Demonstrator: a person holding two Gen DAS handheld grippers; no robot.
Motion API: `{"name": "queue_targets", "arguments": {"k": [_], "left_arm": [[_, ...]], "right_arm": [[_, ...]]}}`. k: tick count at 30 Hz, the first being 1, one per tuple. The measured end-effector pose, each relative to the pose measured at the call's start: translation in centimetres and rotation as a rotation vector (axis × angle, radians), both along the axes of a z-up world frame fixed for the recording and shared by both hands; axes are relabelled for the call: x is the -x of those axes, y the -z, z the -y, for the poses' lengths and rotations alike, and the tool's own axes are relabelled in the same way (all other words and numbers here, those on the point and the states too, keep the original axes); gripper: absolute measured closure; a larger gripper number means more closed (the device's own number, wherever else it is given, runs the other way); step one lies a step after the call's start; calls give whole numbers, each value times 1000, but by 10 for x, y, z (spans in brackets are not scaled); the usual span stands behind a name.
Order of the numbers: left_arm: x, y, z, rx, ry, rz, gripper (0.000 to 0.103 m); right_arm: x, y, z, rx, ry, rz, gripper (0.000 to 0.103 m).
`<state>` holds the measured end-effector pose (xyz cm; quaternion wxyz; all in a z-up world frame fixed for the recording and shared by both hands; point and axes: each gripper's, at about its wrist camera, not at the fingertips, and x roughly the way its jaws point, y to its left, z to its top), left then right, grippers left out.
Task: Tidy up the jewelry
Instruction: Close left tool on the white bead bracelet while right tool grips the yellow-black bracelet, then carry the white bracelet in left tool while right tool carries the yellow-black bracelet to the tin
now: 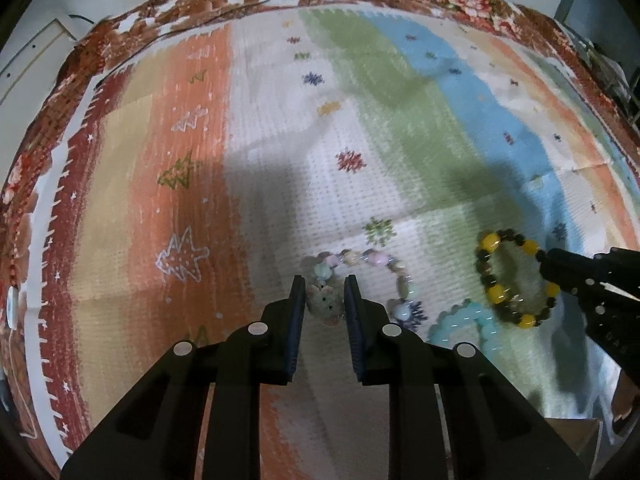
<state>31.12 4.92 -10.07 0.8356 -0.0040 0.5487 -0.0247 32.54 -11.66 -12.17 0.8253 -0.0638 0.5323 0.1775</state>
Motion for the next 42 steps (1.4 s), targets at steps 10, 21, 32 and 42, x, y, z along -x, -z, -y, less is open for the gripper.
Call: {"name": "queue_targets", "arguments": {"k": [10,21,32,42], "left_arm": [[11,-23,8,36,11,47,84],[22,-38,9,49,8,69,84],[49,-64,11,69,11,110,84],[76,-88,26,95,34,166,84]], "right_arm": [[11,-25,-10,-43,-24,40,92],[26,-48,-17,-76,-51,71,92],[49,-74,-16,-104,-59,122,92],[71,-93,-13,-133,-64,153,92]]}}
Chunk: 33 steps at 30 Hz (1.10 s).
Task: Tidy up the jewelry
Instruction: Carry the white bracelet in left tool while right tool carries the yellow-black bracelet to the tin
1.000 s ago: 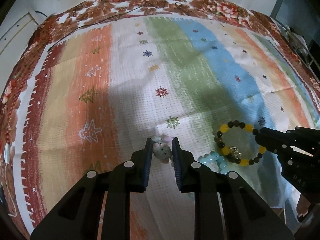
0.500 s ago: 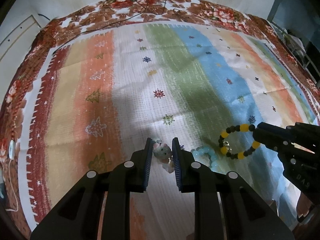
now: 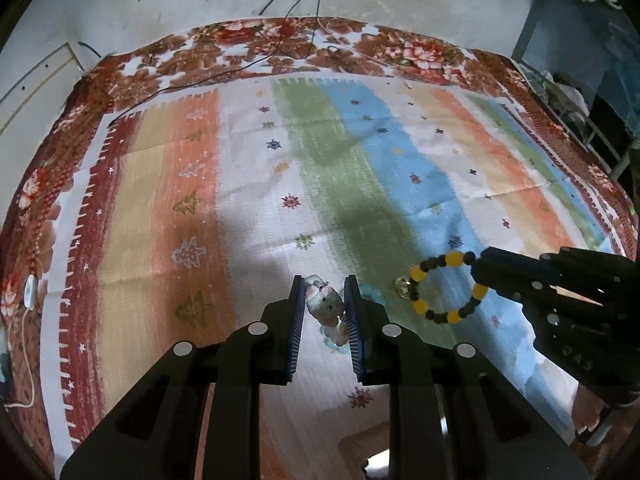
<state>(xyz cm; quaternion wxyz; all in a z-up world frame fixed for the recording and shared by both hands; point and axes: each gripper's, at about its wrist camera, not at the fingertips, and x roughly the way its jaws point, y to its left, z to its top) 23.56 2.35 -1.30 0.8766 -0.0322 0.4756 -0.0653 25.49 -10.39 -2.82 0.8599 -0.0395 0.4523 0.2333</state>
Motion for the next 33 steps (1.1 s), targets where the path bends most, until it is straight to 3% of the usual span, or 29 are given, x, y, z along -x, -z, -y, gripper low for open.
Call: {"name": "queue_targets", "arguments": {"k": [33], "left_arm": [[76,-34,21,66,65,100,84]], "right_arm": [[78,-41,16,-93,-48,71,92]]}}
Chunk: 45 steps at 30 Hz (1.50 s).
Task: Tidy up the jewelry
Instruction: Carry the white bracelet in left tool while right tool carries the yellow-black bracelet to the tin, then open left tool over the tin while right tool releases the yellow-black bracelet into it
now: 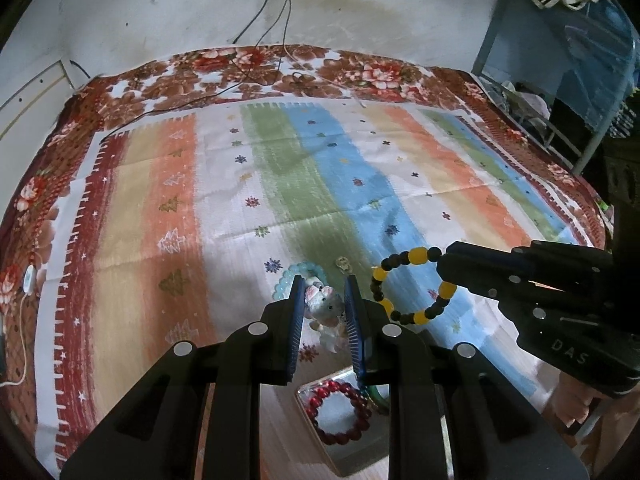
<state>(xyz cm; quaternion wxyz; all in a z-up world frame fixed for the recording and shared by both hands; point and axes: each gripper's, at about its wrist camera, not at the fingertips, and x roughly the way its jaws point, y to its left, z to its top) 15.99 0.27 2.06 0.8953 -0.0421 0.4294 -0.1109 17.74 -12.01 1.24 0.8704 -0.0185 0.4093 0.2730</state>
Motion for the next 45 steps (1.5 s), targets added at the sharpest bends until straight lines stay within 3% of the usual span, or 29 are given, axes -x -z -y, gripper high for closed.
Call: {"name": "queue_targets", "arguments": {"k": [25,45], "left_arm": [[63,9,20,18,51,-6,84],[71,20,23,22,57,-35,83]], "right_arm": [[54,20,10,-1,-36,-47,92],[62,27,14,-21,-41,-77,91]]}}
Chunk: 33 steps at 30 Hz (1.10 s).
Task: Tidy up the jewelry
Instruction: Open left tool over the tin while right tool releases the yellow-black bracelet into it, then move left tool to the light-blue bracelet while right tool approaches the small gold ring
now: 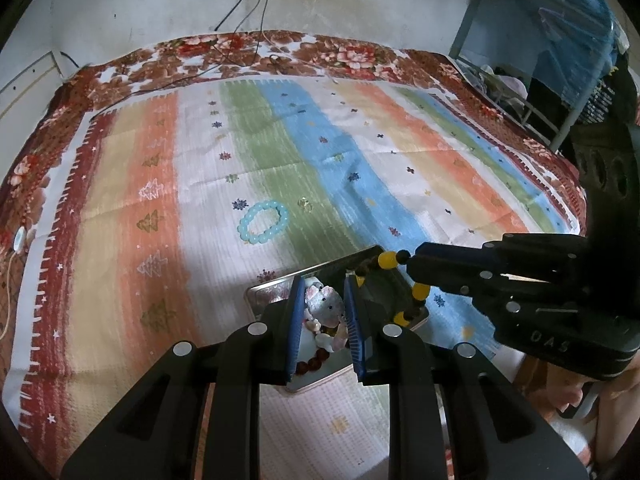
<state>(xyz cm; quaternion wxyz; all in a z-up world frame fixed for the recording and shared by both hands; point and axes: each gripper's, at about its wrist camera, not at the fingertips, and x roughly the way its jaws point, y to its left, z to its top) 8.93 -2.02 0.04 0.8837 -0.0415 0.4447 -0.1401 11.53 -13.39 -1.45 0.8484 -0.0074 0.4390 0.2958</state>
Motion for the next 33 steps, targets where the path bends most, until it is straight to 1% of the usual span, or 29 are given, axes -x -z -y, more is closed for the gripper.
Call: {"name": "queue_targets", "arguments": {"k": [1,2,3,4,5,7,9,11,14,18,22,33], "left_arm": [[0,0,-1,-5,-8,0,81],[0,1,-2,-10,-13,2,75],[0,1,-3,-21,-19,5,71],[0,1,-4,-45,-29,9,69],[-1,2,-5,-56,-36,12,67],[-3,2,-8,-58,-50,7,67],[-4,2,-10,-62,-56,6,61],[-5,2,-10,-70,-58,7,59],[-8,3,-14,-73,-73,3,55],[-13,5,-23,-77,-100,0,46],[-19,5,-30,-77,-118,-3,45],[-42,6,-31,-102,-119,-3,45]], "right_arm": [[-1,-1,2,-6,10,-1,88],[-2,-1,3,-5,17,4,78],[-2,-2,5,0,29,13,66],[-3,-2,7,15,49,24,61],[-5,-3,9,27,63,31,59],[-7,-2,14,30,82,30,59],[-9,-1,17,25,90,28,59],[-11,-1,17,31,93,32,59],[-14,1,16,43,99,34,55],[-18,1,16,64,108,46,55],[-26,3,17,59,122,37,54],[-51,7,15,54,131,19,54]]}}
